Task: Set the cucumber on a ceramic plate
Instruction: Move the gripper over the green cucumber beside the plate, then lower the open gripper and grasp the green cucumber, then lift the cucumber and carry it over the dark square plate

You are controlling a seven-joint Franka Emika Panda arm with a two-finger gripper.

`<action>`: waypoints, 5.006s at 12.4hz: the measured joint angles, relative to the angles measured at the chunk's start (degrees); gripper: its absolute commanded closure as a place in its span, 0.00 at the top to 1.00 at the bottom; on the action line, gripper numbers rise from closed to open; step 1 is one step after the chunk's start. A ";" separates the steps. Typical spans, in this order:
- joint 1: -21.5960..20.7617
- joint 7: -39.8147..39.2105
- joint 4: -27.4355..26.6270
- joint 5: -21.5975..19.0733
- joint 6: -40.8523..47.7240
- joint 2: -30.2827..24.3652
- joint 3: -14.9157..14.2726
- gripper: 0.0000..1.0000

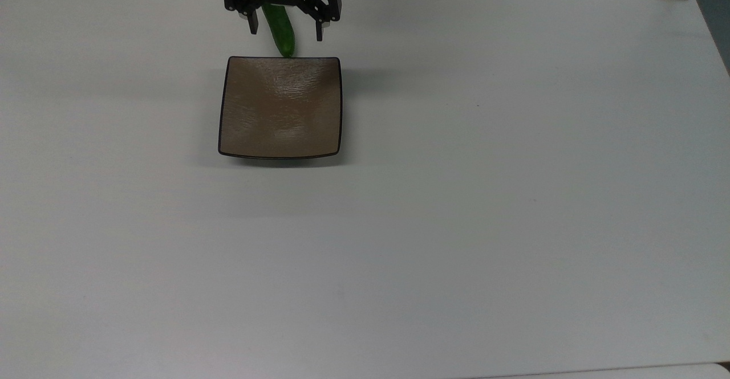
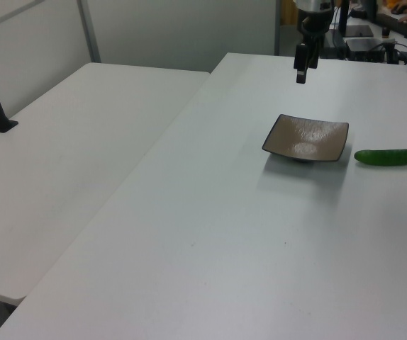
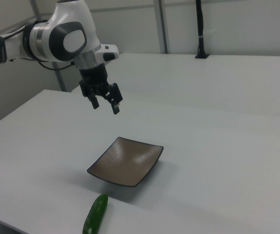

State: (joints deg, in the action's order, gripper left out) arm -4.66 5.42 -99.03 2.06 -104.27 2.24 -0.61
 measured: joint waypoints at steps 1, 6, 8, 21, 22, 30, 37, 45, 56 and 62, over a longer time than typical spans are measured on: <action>0.00 0.00 0.01 0.00 0.00 0.00 -0.02 1.00; 0.00 0.00 0.01 0.00 0.00 0.00 -0.05 1.00; 0.00 0.00 0.01 0.00 0.00 0.00 -0.06 1.00; 2.02 -11.44 -15.21 0.17 2.73 -12.96 -0.35 1.00; 2.46 -13.46 -19.17 0.43 2.73 -15.14 -0.38 1.00; 4.41 -16.13 -37.68 2.09 -7.05 -18.69 -0.51 1.00; 4.75 -16.17 -43.68 6.92 -15.53 -11.52 -0.60 1.00; 4.75 -16.22 -43.69 7.07 -15.58 -7.76 -0.60 0.09; 4.98 -16.24 -32.52 6.18 -2.38 -13.30 -0.61 0.10; 5.07 -11.87 -17.61 -1.18 -8.24 -3.93 -0.62 0.19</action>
State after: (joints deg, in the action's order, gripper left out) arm 0.41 -6.45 -116.64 0.88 -112.51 -1.69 -1.23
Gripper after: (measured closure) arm 0.559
